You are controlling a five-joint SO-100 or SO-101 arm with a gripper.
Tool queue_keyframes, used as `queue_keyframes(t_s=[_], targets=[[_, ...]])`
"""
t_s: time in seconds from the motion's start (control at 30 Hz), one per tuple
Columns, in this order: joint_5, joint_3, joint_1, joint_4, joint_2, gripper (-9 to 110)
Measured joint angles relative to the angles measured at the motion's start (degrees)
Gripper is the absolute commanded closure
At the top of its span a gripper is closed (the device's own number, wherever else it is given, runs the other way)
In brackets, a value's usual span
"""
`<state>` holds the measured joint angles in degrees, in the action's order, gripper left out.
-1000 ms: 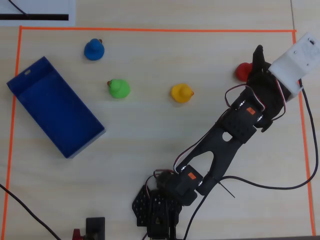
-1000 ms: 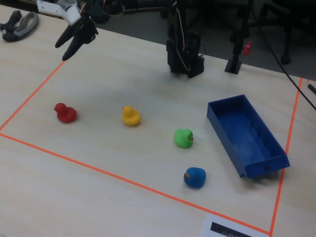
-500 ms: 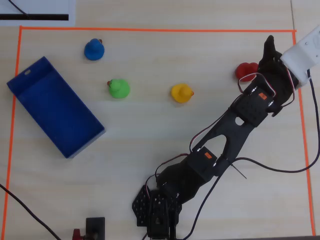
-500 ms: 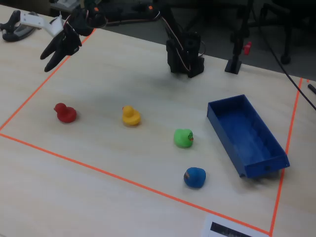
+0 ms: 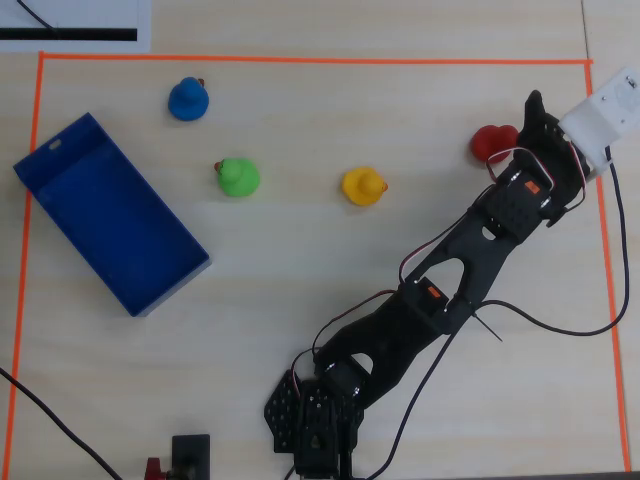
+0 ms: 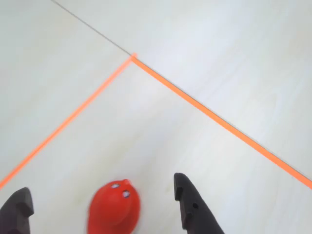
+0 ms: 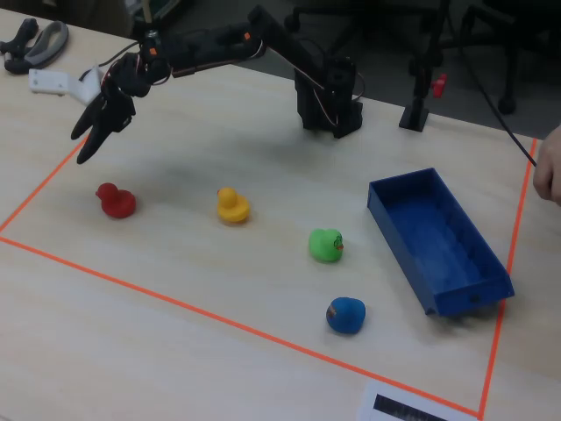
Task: Grasp red duck and put it into box.
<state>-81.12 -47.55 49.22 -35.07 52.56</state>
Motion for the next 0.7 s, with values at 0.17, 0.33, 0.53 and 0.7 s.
queue_keyframes(t_s=[0.17, 0.33, 0.53, 0.7], targets=[[-0.53, 1.85, 0.70, 0.00, -2.99, 62], [-0.44, 2.90, 0.53, -0.09, -4.75, 62], [1.67, 3.25, -0.35, -2.46, -5.01, 63], [2.11, 3.34, -1.49, -2.72, -7.03, 63]])
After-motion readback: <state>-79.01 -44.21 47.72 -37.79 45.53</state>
